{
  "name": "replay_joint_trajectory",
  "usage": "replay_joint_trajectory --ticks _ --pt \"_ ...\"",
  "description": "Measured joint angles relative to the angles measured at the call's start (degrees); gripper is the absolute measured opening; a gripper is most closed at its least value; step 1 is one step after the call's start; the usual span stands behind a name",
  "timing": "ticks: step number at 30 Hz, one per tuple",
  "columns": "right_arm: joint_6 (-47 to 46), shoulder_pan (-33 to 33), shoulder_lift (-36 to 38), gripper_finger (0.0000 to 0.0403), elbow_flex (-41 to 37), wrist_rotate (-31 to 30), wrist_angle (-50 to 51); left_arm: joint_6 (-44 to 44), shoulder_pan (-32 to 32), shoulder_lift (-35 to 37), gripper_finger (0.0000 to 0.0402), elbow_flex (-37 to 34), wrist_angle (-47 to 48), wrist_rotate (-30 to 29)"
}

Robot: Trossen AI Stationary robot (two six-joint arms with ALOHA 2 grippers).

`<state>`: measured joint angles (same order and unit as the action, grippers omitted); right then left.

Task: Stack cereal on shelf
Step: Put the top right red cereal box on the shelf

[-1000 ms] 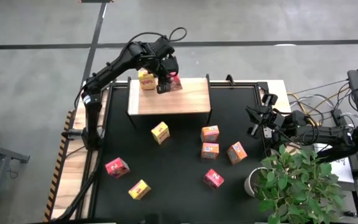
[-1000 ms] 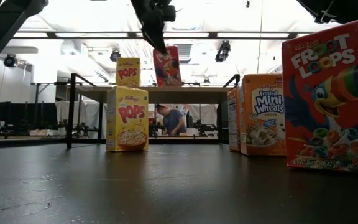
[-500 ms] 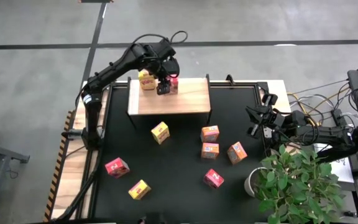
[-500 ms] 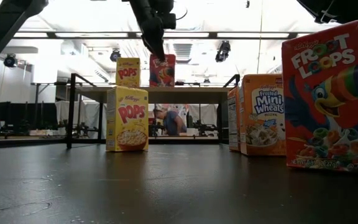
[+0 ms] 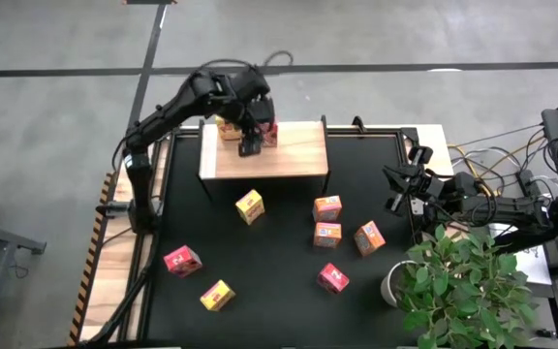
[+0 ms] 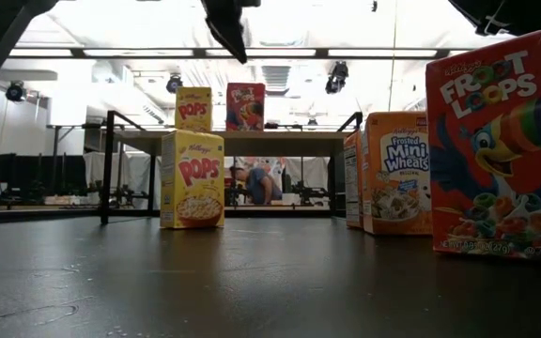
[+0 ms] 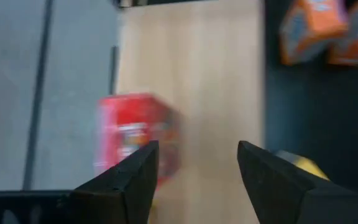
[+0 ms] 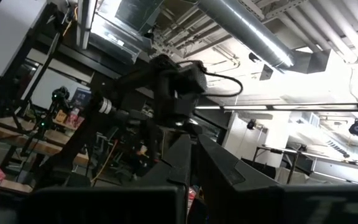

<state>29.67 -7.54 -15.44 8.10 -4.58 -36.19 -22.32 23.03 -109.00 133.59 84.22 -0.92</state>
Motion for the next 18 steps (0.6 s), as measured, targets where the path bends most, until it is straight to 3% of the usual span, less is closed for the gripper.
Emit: replay_joint_trajectory --ticks 6,11,18 --pt "0.0 0.0 0.0 0.0018 0.0 0.0 0.4 2.3 -7.4 0.1 0.0138 -3.0 -1.7 -1.5" --pt "0.0 0.0 0.0 0.0018 0.0 0.0 0.8 3.5 -10.6 0.0 0.0094 -12.9 -7.8 -12.7" --pt "-0.1 0.0 0.0 0.0018 0.0 0.0 0.8 1.1 -8.5 0.1 0.0053 -26.6 -16.4 -23.3"
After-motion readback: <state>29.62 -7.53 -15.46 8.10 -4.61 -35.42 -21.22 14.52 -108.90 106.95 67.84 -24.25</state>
